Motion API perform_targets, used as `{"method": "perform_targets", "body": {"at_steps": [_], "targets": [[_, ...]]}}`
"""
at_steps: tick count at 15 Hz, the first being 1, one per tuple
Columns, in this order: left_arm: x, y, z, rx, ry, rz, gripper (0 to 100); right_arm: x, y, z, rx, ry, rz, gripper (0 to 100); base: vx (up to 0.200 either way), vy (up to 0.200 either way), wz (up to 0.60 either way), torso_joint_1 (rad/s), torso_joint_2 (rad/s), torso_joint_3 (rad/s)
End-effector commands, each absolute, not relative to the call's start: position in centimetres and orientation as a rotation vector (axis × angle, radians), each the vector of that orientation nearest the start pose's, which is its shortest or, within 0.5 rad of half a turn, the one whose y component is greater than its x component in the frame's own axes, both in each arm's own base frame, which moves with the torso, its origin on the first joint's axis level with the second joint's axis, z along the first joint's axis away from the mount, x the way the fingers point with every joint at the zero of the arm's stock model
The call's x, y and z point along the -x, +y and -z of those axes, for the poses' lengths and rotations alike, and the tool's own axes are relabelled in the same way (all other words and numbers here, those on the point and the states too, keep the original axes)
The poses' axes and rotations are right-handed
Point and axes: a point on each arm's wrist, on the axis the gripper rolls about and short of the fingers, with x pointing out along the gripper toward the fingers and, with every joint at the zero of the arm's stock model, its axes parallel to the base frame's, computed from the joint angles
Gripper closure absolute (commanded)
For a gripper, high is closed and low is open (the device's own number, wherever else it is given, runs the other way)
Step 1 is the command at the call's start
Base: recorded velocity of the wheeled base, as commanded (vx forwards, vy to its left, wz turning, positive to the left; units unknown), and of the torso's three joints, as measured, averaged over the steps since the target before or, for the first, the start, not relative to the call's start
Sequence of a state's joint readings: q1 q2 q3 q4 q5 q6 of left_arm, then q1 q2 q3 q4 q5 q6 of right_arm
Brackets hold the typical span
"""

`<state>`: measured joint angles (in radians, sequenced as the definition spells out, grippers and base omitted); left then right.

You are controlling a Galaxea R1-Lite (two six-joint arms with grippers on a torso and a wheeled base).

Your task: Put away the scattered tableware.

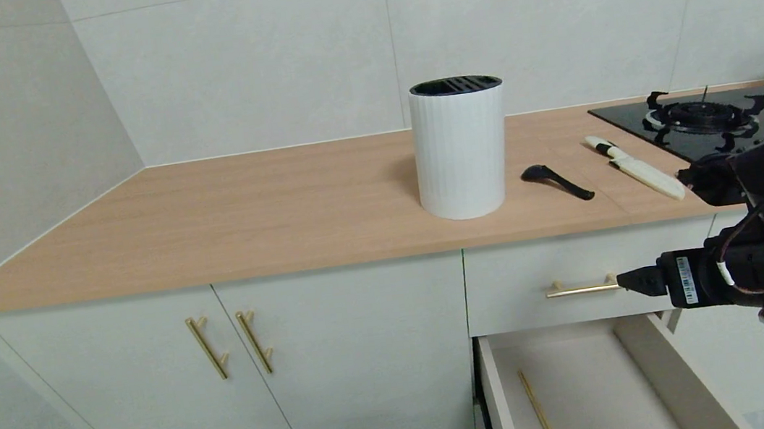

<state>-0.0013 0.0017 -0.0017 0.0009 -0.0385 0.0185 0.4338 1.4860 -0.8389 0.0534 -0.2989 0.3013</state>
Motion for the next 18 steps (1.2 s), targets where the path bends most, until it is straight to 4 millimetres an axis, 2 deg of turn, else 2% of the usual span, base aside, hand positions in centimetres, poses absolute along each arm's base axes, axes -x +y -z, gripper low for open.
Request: {"method": "perform_targets", "body": {"at_steps": [1, 9, 12, 15, 18], "targets": [[2.3, -0.1, -7.6, -0.018, 0.001, 0.04, 0, -22.0, 9.2, -18.7, -0.039, 0.669, -0.02, 0, 0.0, 0.0, 0.0, 0.198, -0.48, -0.281], [2.3, -0.1, -7.6, -0.018, 0.001, 0.04, 0, -22.2, 9.3, -18.3, -0.032, 0.685, -0.02, 0, 0.0, 0.0, 0.0, 0.225, -0.5, -0.286], [2.3, -0.1, -7.6, -0.018, 0.001, 0.038, 0, -22.9, 9.4, -18.2, -0.024, 0.672, -0.021, 0, 0.0, 0.0, 0.0, 0.1, -0.21, -0.12], [2.3, -0.1, -7.6, -0.018, 0.001, 0.04, 0, -26.7, 9.6, -18.1, -0.012, 0.521, -0.018, 0, 0.0, 0.0, 0.0, 0.011, -0.02, -0.012], [2.3, -0.1, -7.6, -0.018, 0.001, 0.04, 0, -32.3, 8.4, -18.8, 0.014, 0.374, 0.005, 0, 0.0, 0.0, 0.0, 0.0, 0.0, 0.0]]}}
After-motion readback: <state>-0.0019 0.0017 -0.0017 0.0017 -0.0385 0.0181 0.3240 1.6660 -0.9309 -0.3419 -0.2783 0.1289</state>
